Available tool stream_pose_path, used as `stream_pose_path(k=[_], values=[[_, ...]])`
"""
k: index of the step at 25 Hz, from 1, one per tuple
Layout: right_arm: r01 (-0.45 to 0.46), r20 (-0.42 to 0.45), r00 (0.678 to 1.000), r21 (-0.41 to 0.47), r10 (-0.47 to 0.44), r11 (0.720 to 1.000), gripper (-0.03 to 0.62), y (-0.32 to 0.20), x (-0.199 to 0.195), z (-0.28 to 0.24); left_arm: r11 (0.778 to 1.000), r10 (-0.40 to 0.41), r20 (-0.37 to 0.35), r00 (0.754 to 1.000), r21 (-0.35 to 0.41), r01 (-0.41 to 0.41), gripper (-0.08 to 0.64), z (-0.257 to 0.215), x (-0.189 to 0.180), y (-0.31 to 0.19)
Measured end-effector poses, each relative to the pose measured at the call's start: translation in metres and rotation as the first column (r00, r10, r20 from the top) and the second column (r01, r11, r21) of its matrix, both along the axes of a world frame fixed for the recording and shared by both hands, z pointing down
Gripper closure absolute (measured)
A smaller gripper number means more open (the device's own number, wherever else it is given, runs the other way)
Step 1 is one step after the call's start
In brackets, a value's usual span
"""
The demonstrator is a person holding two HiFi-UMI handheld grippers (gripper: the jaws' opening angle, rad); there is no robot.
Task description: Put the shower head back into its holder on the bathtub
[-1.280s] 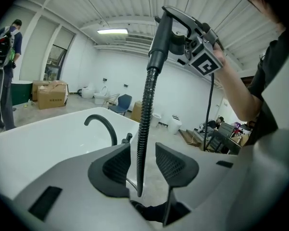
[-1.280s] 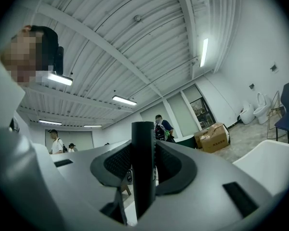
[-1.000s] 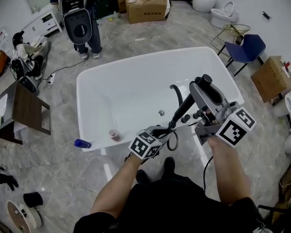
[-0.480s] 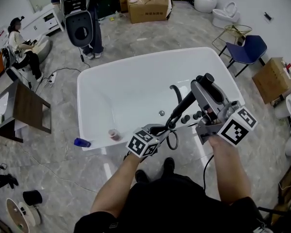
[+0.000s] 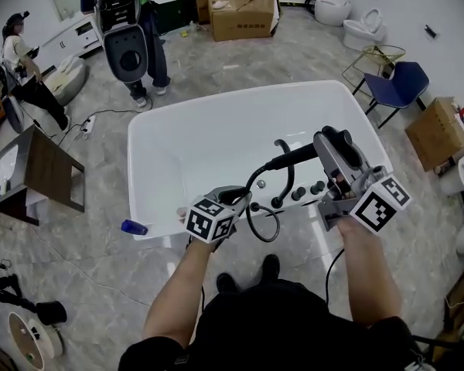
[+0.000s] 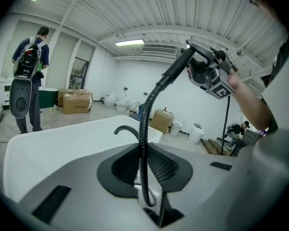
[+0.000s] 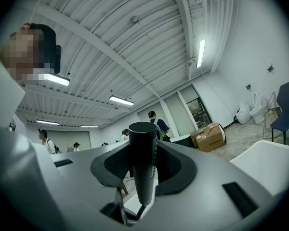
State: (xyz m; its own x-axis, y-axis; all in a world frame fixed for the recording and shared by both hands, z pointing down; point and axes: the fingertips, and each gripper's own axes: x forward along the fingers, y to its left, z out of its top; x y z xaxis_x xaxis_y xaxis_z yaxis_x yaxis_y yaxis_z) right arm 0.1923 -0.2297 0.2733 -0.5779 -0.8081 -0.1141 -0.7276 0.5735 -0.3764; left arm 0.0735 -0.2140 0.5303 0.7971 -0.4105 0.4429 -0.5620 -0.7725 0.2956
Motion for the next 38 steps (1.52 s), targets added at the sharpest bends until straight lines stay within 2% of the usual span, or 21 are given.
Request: stream_pose_path(k=[7,17,27,38], values=[[-0.001,-0.010,1.000,-0.041,0.001,0.999,0.449,-0.002,0.004,0.013,0.998,-0.064,-0.003,0.998,-0.012,0.064,0.492,-0.005,-0.014,-0.011],[0.004,-0.024,1.000,-0.080,-0.006,0.997,0.451,0.005,0.003,0.030,0.988,-0.154,-0.004,0.988,0.022,0.154,0.492,-0.024,-0.039,-0.034],[0.013,0.002,1.000,-0.066,-0.013,0.998,0.453,0.006,0.004,0.030,0.982,-0.175,0.003,0.985,0.066,0.174,0.492,-0.042,-0.047,-0.053],[0.002,0.039,0.999,-0.009,-0.002,1.000,0.453,-0.001,0.012,0.003,0.978,-0.165,-0.013,0.986,0.128,0.165,0.492,-0.077,-0.043,-0.077]])
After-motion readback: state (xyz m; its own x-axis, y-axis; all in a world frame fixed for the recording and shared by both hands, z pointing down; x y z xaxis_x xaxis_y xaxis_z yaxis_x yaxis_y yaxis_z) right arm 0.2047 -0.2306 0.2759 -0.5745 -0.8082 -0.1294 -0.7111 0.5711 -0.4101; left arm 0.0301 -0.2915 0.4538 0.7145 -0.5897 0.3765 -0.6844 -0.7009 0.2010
